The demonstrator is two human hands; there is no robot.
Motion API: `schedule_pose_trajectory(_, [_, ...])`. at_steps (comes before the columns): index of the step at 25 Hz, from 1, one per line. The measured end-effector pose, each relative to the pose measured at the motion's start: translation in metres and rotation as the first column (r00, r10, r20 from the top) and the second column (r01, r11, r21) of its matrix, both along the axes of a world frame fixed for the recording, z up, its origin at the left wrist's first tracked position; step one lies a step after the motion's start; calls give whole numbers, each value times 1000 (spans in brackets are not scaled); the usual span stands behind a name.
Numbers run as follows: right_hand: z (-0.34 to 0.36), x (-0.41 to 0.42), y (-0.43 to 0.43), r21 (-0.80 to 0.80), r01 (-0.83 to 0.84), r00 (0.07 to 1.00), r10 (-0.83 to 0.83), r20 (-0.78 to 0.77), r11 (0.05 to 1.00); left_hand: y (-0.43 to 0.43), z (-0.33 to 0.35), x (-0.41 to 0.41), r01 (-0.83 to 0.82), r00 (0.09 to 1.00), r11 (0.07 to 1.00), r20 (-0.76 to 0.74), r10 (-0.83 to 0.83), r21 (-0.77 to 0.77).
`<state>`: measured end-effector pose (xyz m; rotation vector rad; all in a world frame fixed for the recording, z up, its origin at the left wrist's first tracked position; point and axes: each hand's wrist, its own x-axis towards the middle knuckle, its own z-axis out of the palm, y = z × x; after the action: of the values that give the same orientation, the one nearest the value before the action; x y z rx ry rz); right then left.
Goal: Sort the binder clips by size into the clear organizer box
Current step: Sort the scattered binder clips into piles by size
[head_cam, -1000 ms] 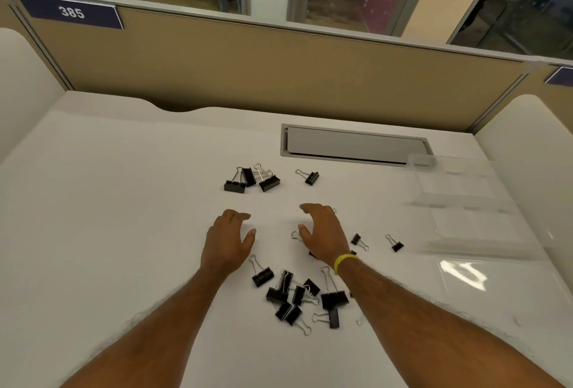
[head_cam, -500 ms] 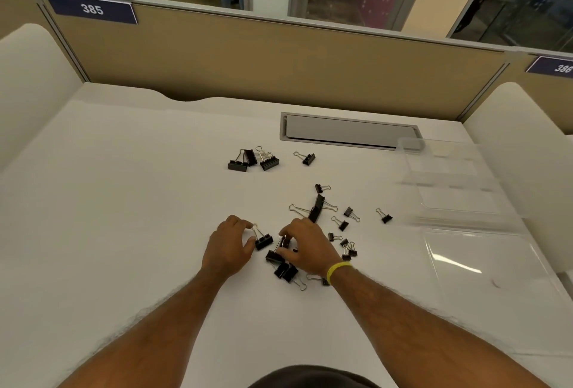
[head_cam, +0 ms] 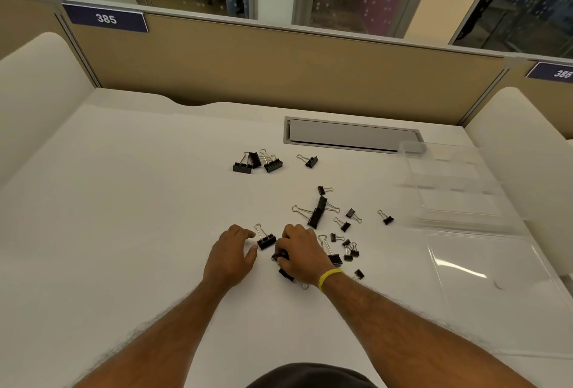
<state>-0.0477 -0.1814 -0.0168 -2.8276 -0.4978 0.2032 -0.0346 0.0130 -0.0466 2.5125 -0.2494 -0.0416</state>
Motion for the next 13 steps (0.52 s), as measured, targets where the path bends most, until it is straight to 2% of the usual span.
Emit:
schedule_pose_trajectory(7, [-1, -4, -5, 95, 61, 996, -55, -70, 994, -16, 4, -2, 38, 998, 998, 49, -35, -58])
schedule_pose_trajectory(13, [-3, -7, -14, 92, 64, 998, -63, -8, 994, -27, 11, 2, 64, 996, 994, 65, -59, -87])
